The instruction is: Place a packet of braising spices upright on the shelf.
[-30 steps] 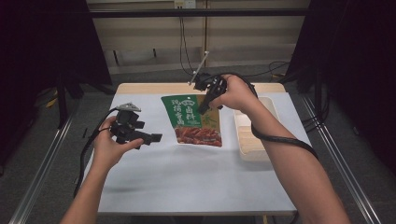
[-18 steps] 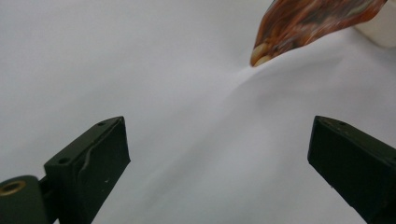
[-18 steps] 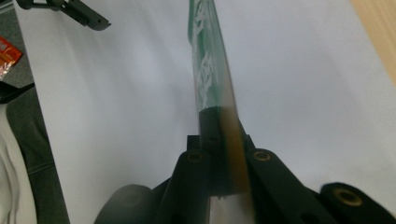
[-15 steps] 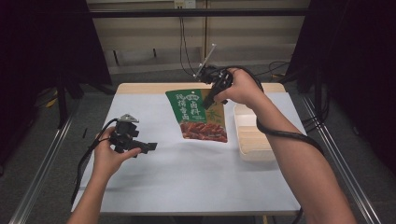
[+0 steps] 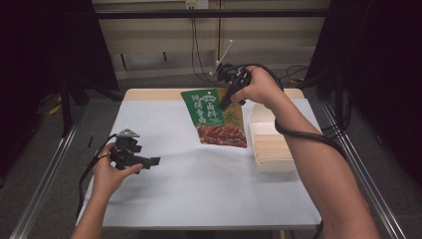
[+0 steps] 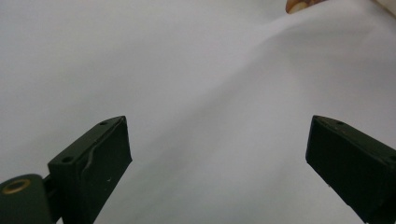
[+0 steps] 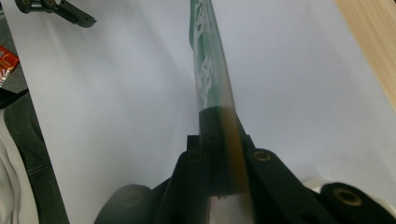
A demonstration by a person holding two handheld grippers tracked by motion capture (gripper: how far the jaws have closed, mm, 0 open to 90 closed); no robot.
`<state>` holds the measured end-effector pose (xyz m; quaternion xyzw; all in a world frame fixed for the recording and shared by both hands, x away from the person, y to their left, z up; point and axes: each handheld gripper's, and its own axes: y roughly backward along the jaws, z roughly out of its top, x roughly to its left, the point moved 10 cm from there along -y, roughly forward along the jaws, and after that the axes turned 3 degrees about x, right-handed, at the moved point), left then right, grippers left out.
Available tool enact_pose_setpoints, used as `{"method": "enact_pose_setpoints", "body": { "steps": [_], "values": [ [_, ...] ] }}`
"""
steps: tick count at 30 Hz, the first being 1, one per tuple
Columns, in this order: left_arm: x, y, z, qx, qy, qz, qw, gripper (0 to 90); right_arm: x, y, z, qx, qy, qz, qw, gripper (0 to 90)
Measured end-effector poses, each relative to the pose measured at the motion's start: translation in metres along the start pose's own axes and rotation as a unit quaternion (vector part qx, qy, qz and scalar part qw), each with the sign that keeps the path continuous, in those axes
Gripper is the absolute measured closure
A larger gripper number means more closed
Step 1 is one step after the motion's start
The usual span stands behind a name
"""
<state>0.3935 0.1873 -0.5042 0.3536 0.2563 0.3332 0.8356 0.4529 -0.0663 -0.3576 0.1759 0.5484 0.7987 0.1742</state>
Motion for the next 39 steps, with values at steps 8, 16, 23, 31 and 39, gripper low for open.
{"method": "enact_pose_setpoints", "body": {
  "steps": [8, 16, 23, 31, 39],
  "values": [
    [0.0, 0.003, -0.006, 0.003, 0.001, -0.007, 1.0, 6.2, -0.01, 0.006, 0.0, 0.003, -0.007, -0.003, 1.0, 90.0],
    [-0.002, 0.003, -0.009, 0.004, 0.002, -0.011, 0.9999, 5.9, -0.022, 0.016, -0.003, -0.003, -0.019, -0.004, 0.9998, 90.0],
    [-0.002, 0.001, -0.009, -0.003, 0.003, -0.009, 0.9999, 4.9, -0.031, 0.025, -0.009, -0.008, -0.026, -0.009, 0.9996, 90.0],
    [-0.001, 0.0, -0.01, 0.003, 0.003, -0.012, 0.9999, 3.8, -0.042, 0.033, -0.017, -0.015, -0.04, -0.013, 0.999, 90.0],
    [-0.002, -0.001, -0.01, 0.004, 0.005, -0.013, 0.9999, 3.6, -0.049, 0.043, -0.024, -0.013, -0.042, -0.018, 0.9989, 90.0]
  ]
}}
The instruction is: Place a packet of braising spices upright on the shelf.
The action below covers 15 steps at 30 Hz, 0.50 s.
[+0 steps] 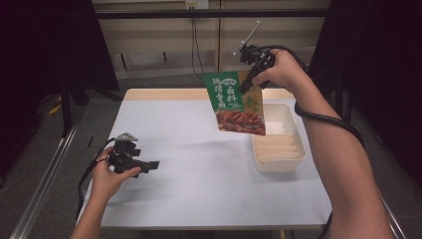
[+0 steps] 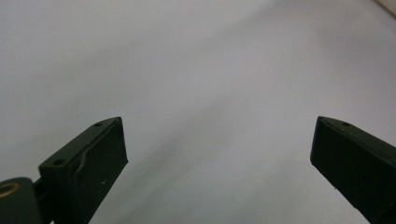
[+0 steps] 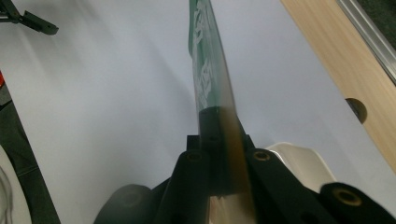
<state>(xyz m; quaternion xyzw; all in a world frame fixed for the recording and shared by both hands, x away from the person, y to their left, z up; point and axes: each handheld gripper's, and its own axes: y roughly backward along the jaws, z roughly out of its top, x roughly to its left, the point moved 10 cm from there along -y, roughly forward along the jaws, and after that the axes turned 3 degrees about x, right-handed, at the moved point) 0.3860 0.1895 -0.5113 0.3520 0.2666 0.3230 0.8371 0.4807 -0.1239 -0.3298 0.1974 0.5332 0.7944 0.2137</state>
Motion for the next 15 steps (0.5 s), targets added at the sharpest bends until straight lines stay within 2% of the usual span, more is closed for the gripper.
{"method": "enact_pose_setpoints", "body": {
  "steps": [8, 11, 13, 15],
  "values": [
    [0.002, 0.0, 0.0, -0.002, 0.001, 0.005, 1.0, 3.6, -0.009, 0.014, -0.005, -0.009, -0.013, -0.004, 0.9999, 90.0],
    [0.001, 0.0, -0.001, 0.002, 0.0, 0.0, 1.0, 3.6, -0.013, 0.019, -0.009, -0.011, -0.019, -0.004, 0.9998, 90.0],
    [0.003, -0.001, 0.0, 0.0, -0.003, 0.009, 1.0, 3.6, -0.016, 0.021, -0.011, -0.011, -0.021, -0.007, 0.9997, 90.0],
    [0.002, 0.0, 0.0, 0.0, -0.002, 0.008, 1.0, 3.6, -0.019, 0.023, -0.014, -0.01, -0.022, -0.008, 0.9997, 90.0]
  ]
}}
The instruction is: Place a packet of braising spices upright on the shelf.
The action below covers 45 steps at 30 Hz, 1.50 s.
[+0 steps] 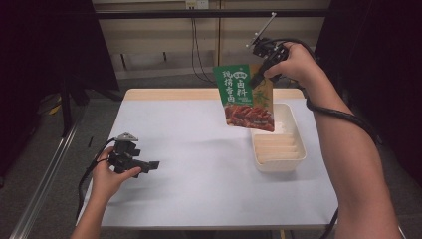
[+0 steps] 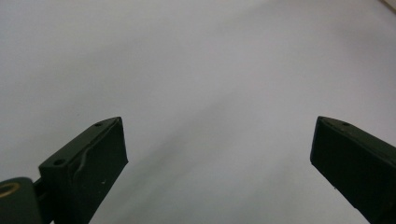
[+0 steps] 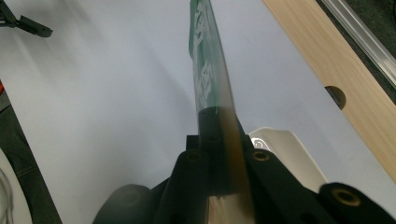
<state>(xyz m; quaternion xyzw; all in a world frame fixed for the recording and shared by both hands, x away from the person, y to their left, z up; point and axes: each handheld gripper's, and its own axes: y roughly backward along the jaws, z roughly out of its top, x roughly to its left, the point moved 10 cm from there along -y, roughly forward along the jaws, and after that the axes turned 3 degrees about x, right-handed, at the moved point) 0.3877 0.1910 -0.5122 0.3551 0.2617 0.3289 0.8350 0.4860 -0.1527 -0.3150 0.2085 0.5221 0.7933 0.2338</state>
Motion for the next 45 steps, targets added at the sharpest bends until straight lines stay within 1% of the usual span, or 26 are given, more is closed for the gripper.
{"method": "enact_pose_setpoints", "body": {
  "steps": [3, 5, 6, 8, 9, 10, 13, 15, 16, 17, 18, 22, 24, 26, 27, 28, 30, 32, 33, 34, 39, 41, 43, 44, 45],
  "values": [
    [-0.001, -0.001, 0.0, -0.002, 0.003, -0.005, 1.0, 3.6, -0.004, 0.002, -0.003, 0.0, -0.002, -0.003, 1.0, 90.0],
    [-0.001, -0.001, 0.0, 0.003, -0.001, -0.005, 1.0, 3.6, -0.007, 0.004, -0.006, 0.002, -0.008, -0.004, 1.0, 90.0],
    [-0.002, -0.001, 0.0, 0.0, 0.003, -0.005, 1.0, 3.6, -0.008, 0.005, -0.007, 0.001, -0.009, -0.005, 0.9999, 90.0],
    [-0.003, -0.001, 0.0, 0.004, 0.002, -0.008, 1.0, 3.6, -0.01, 0.007, -0.009, 0.001, -0.008, -0.006, 1.0, 90.0],
    [-0.002, -0.001, 0.0, 0.005, 0.001, -0.007, 1.0, 3.6, -0.012, 0.009, -0.01, 0.001, -0.01, -0.007, 0.9999, 90.0],
    [-0.002, -0.002, 0.0, 0.0, 0.001, -0.002, 1.0, 3.6, -0.013, 0.01, -0.011, -0.002, -0.014, -0.005, 0.9999, 90.0],
    [-0.002, -0.002, 0.001, -0.001, 0.001, -0.001, 1.0, 3.6, -0.016, 0.013, -0.014, -0.004, -0.014, -0.007, 0.9999, 90.0],
    [-0.002, -0.002, 0.0, 0.002, 0.002, -0.001, 1.0, 3.6, -0.018, 0.014, -0.016, -0.006, -0.019, -0.008, 0.9998, 90.0],
    [-0.003, -0.003, 0.0, 0.001, 0.003, -0.002, 1.0, 3.6, -0.019, 0.015, -0.017, -0.007, -0.017, -0.009, 0.9998, 90.0],
    [-0.003, -0.002, 0.0, 0.006, 0.0, -0.003, 1.0, 3.6, -0.02, 0.016, -0.018, -0.006, -0.022, -0.009, 0.9997, 90.0],
    [-0.003, -0.002, -0.001, 0.008, -0.003, -0.004, 1.0, 3.6, -0.021, 0.016, -0.019, -0.007, -0.019, -0.01, 0.9997, 90.0],
    [-0.002, -0.002, -0.001, 0.009, -0.006, -0.001, 0.9999, 3.6, -0.025, 0.02, -0.024, -0.008, -0.022, -0.017, 0.9996, 90.0],
    [-0.003, -0.003, 0.0, 0.007, -0.002, -0.003, 1.0, 3.7, -0.026, 0.022, -0.027, -0.008, -0.026, -0.017, 0.9995, 90.0],
    [-0.003, -0.003, 0.0, 0.006, -0.003, -0.002, 1.0, 3.7, -0.028, 0.023, -0.029, -0.012, -0.027, -0.018, 0.9994, 90.0],
    [-0.003, -0.003, 0.0, 0.007, -0.005, -0.001, 1.0, 3.7, -0.028, 0.024, -0.03, -0.01, -0.031, -0.017, 0.9993, 90.0],
    [-0.003, -0.002, -0.001, 0.009, -0.006, -0.002, 0.9999, 3.7, -0.029, 0.024, -0.031, -0.01, -0.029, -0.019, 0.9993, 90.0],
    [-0.003, -0.002, 0.0, 0.008, -0.005, -0.001, 1.0, 3.7, -0.03, 0.024, -0.033, -0.01, -0.03, -0.016, 0.9994, 90.0],
    [-0.003, -0.002, 0.0, 0.006, -0.004, -0.001, 1.0, 3.8, -0.032, 0.025, -0.034, -0.01, -0.037, -0.018, 0.9991, 90.0],
    [-0.003, -0.002, 0.0, 0.004, -0.002, 0.002, 1.0, 3.8, -0.033, 0.025, -0.036, -0.009, -0.037, -0.02, 0.9991, 90.0],
    [-0.003, -0.002, 0.0, 0.005, -0.002, -0.001, 1.0, 3.8, -0.033, 0.026, -0.037, -0.008, -0.038, -0.021, 0.999, 90.0],
    [-0.004, -0.003, 0.001, 0.001, 0.002, 0.002, 1.0, 3.9, -0.037, 0.027, -0.042, -0.008, -0.039, -0.025, 0.9989, 90.0],
    [-0.004, -0.002, 0.0, 0.004, 0.001, 0.0, 1.0, 4.0, -0.039, 0.028, -0.043, -0.009, -0.045, -0.028, 0.9986, 90.0],
    [-0.002, -0.002, 0.0, 0.007, -0.005, 0.002, 1.0, 4.0, -0.039, 0.028, -0.045, -0.007, -0.052, -0.029, 0.9982, 90.0],
    [-0.002, -0.002, 0.0, 0.007, -0.006, 0.002, 1.0, 4.0, -0.041, 0.028, -0.046, -0.007, -0.044, -0.031, 0.9985, 90.0],
    [-0.003, -0.002, 0.0, 0.008, -0.004, 0.0, 1.0, 4.0, -0.041, 0.028, -0.047, -0.005, -0.047, -0.032, 0.9984, 90.0]
  ]
}}
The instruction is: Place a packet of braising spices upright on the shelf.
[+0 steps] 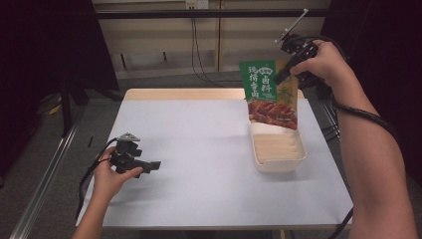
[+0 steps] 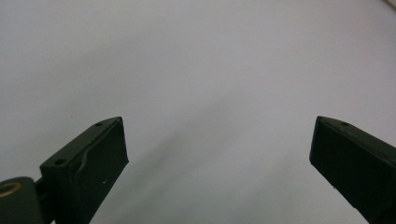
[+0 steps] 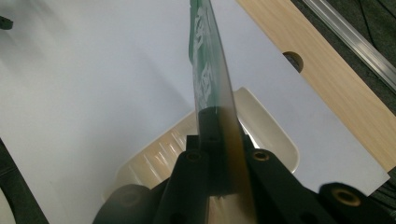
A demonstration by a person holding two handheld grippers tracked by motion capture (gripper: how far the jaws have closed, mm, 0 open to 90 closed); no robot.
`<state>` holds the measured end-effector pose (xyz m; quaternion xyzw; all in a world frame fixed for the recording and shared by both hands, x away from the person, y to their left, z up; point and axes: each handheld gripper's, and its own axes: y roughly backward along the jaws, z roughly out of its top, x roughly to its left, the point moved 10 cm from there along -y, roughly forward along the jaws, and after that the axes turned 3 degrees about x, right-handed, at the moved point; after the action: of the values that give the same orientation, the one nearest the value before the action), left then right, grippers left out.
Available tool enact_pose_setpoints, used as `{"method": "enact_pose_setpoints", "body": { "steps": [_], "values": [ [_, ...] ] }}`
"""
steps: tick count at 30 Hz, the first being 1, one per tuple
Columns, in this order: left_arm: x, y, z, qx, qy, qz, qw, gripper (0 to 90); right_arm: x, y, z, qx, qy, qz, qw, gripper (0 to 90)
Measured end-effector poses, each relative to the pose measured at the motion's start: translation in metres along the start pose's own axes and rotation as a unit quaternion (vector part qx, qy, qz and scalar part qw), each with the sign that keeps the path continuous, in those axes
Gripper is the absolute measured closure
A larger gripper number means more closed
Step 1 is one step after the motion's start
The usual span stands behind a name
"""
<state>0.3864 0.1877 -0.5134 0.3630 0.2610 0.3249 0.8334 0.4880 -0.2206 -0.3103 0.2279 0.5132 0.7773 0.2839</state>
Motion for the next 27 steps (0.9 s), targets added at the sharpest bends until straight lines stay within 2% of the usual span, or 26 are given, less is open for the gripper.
{"method": "enact_pose_setpoints", "body": {
  "steps": [4, 6, 9, 10, 15, 19, 27],
  "values": [
    [0.0, 0.0, 0.0, -0.002, -0.002, 0.0, 1.0, 4.0, -0.005, -0.004, -0.003, 0.004, 0.002, -0.005, 1.0, 90.0],
    [-0.002, -0.002, 0.001, -0.007, 0.006, -0.002, 1.0, 4.0, -0.006, -0.006, -0.004, 0.005, -0.002, -0.004, 1.0, 90.0],
    [-0.002, -0.003, 0.001, -0.006, 0.004, -0.003, 1.0, 4.1, -0.01, -0.012, -0.004, 0.008, 0.003, -0.005, 1.0, 90.0],
    [-0.001, -0.003, 0.001, 0.0, -0.003, -0.003, 1.0, 4.1, -0.011, -0.014, -0.004, 0.008, 0.003, -0.007, 0.9999, 90.0],
    [0.0, -0.003, 0.001, -0.006, 0.002, 0.004, 1.0, 4.1, -0.016, -0.025, -0.004, 0.009, 0.001, -0.005, 0.9999, 90.0],
    [-0.001, -0.003, 0.0, 0.002, -0.002, 0.0, 1.0, 4.1, -0.02, -0.035, -0.006, 0.014, 0.004, -0.003, 0.9999, 90.0],
    [-0.002, -0.005, 0.0, 0.001, 0.001, 0.004, 1.0, 4.1, -0.029, -0.051, -0.012, 0.003, 0.014, -0.004, 0.9999, 90.0]
  ]
}}
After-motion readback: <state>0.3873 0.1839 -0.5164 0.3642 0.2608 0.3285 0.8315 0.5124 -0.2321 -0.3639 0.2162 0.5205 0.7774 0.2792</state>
